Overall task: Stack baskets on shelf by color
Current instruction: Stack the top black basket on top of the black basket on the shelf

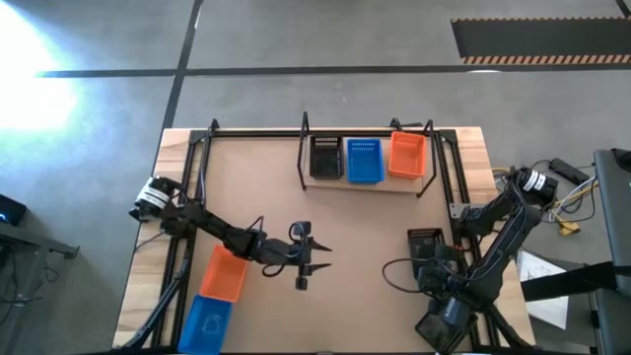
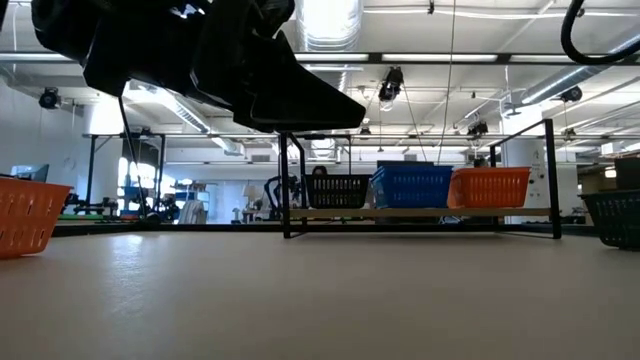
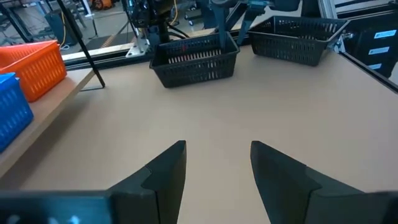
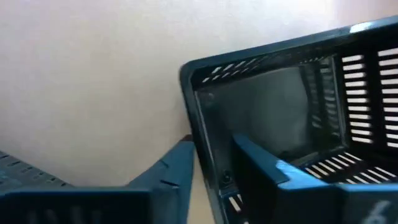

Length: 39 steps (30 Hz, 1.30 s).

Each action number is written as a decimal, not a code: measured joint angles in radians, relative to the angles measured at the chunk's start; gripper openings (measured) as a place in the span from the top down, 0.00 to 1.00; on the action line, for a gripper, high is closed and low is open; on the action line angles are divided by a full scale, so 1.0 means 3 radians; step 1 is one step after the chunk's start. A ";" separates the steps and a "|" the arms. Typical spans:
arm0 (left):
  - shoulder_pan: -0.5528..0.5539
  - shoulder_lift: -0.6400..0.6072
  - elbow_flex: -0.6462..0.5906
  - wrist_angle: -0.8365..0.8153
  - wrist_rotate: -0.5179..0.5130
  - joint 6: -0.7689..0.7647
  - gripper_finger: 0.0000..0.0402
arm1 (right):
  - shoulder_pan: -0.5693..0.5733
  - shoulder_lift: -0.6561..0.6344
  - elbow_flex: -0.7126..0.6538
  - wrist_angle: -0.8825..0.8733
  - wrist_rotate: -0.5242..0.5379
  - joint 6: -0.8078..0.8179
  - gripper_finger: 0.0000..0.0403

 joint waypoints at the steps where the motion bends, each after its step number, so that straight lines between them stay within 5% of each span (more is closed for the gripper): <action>1: 0.0000 0.0000 0.0000 0.0000 0.0000 0.0000 0.59 | 0.0000 0.0008 -0.0001 0.0001 0.0009 -0.0006 0.78; 5: 0.0000 0.0000 0.0003 -0.0001 0.0001 0.0003 0.59 | -0.0020 0.0008 -0.0003 0.0062 0.0069 -0.0057 0.95; 8: 0.0000 0.0000 0.0003 0.0000 0.0001 0.0134 0.59 | -0.0104 0.0008 0.0010 0.0318 0.0363 -0.0290 0.96; 13: -0.0052 0.0000 0.0070 -0.0006 0.0061 0.0638 0.59 | -0.0380 0.0008 0.0070 0.1217 0.0712 -0.1490 0.97; 18: -0.0066 0.0000 0.0326 -0.0142 0.0719 0.0817 0.59 | -0.0657 0.0008 0.0094 0.2272 0.0802 -0.2985 0.97; 22: -0.0069 0.0000 0.0720 -0.0787 0.1300 0.1043 0.59 | -0.0857 0.0016 0.0095 0.2719 0.0621 -0.3721 0.97; 28: -0.0066 0.0055 0.1313 -0.1760 0.1415 0.1416 0.55 | -0.1020 0.0021 0.0094 0.2692 0.0521 -0.3826 0.97; 39: 0.0155 0.0262 0.1431 -0.1815 0.1147 0.1660 0.29 | -0.1016 0.0021 0.0093 0.2701 0.0517 -0.3841 0.97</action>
